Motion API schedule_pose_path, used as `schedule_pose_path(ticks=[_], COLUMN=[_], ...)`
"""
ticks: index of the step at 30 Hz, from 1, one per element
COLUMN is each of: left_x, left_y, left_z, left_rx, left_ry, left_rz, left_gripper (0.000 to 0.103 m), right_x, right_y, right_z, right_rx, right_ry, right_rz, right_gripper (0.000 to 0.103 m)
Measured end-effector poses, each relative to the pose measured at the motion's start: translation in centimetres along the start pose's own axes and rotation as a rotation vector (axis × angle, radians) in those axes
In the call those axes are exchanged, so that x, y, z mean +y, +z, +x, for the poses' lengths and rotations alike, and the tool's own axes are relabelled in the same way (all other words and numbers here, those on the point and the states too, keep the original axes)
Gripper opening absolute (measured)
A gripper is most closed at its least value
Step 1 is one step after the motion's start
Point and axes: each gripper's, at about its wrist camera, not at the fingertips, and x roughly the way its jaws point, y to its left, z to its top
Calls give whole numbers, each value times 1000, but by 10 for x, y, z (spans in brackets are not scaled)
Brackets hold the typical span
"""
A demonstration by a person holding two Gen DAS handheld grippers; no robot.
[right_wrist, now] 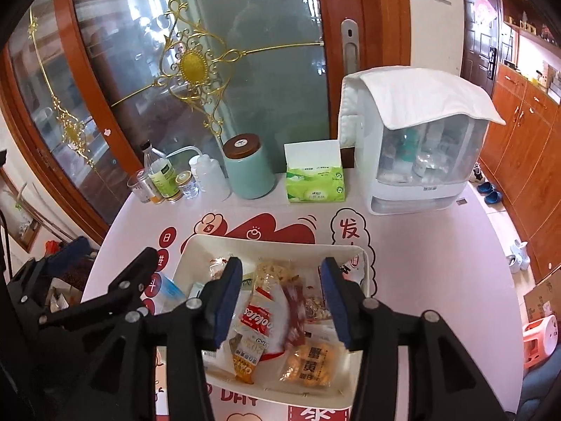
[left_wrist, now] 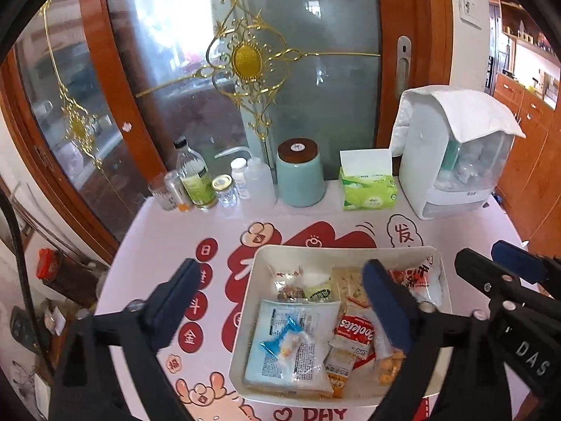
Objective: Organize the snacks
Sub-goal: 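Lower both packs into the tray and open both grippers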
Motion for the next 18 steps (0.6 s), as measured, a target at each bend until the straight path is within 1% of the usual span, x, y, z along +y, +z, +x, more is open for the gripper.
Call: schedule_pose_path(ticks=[3, 10, 18], left_x=[4, 6, 12], left_y=[-2, -12, -17], left_z=[5, 8, -5], left_rx=[35, 77, 76], left_ry=[-35, -53, -63], left_rz=[-13, -8, -29], left_gripper=[97, 97, 97], right_x=[-5, -6, -1], right_y=[-1, -7, -13], right_z=[2, 0, -7], right_rx=[13, 22, 24], right_ry=[5, 2, 3], right_rz=[20, 22, 14], right_gripper=[51, 51, 51])
